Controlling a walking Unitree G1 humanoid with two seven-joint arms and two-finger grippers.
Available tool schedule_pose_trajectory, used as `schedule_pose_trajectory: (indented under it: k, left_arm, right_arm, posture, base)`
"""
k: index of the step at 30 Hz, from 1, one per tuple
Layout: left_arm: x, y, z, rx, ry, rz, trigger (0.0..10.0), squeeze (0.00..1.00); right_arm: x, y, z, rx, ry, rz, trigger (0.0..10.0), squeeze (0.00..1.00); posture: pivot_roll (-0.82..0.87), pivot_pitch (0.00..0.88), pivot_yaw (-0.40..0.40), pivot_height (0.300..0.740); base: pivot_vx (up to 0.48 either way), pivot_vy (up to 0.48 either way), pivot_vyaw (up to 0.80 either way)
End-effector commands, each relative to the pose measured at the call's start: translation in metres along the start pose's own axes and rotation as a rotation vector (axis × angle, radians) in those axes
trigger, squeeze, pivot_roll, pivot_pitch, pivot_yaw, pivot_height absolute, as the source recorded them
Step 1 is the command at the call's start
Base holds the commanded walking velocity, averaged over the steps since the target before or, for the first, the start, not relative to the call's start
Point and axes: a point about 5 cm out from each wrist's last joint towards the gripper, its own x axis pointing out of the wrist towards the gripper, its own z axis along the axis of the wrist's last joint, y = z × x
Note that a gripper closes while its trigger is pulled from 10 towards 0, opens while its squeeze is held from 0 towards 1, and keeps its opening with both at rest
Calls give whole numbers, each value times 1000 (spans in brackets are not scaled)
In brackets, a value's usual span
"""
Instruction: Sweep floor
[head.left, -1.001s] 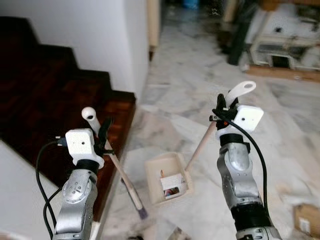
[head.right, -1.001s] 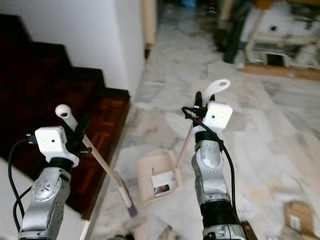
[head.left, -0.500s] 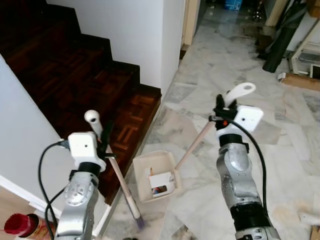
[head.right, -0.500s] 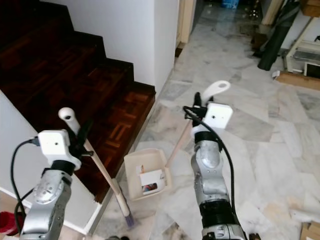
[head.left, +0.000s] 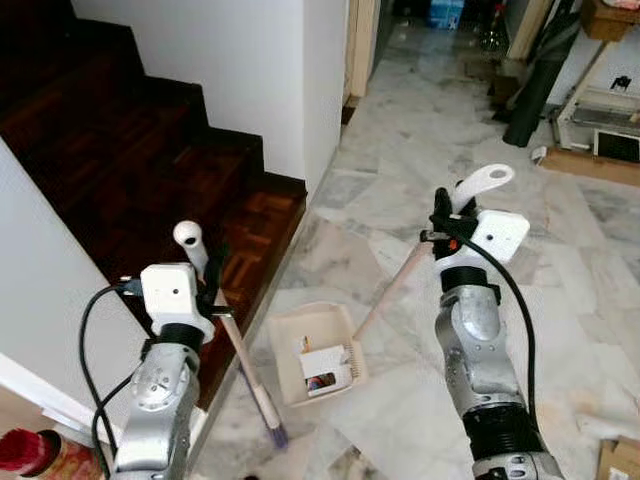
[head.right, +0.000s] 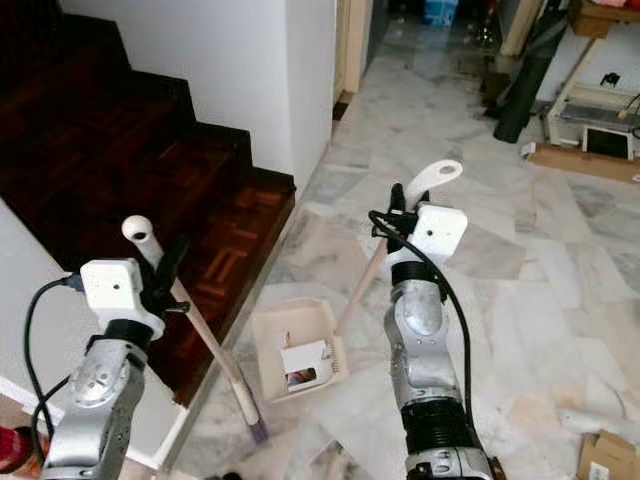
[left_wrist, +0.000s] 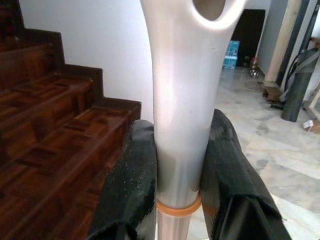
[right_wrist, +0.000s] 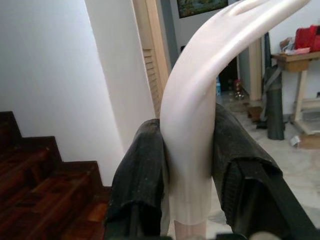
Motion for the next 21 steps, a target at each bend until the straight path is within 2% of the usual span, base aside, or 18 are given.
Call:
schedule_pose_trajectory:
  k: [1, 4, 12, 19, 21]
  left_arm:
    - [2, 4, 9, 32, -36, 12, 10000, 0]
    - [2, 4, 9, 33, -36, 15, 10000, 0]
    - [2, 4, 9, 42, -37, 9, 10000, 0]
    - [3, 3, 10, 51, -38, 7, 10000, 0]
    - [3, 2, 10, 45, -42, 9, 10000, 0]
  right_arm:
    - [5, 7, 8, 13, -32, 17, 10000, 0]
    - [5, 7, 8, 14, -30, 16, 10000, 0]
    - [5, 8, 8, 15, -29, 23, 10000, 0]
    - [6, 9, 8, 8, -28, 35, 10000, 0]
    - [6, 9, 8, 8, -27, 37, 10000, 0]
  posture:
    - [-43, 106, -15, 740]
    - [-42, 106, -15, 740]
    - [-42, 106, -16, 740]
    - [-42, 110, -20, 740]
    - [-42, 110, -20, 740]
  base:
    - [0, -315, 0]
    - [0, -315, 0]
    - [0, 0, 0]
    - [0, -439, 0]
    - [0, 0, 609]
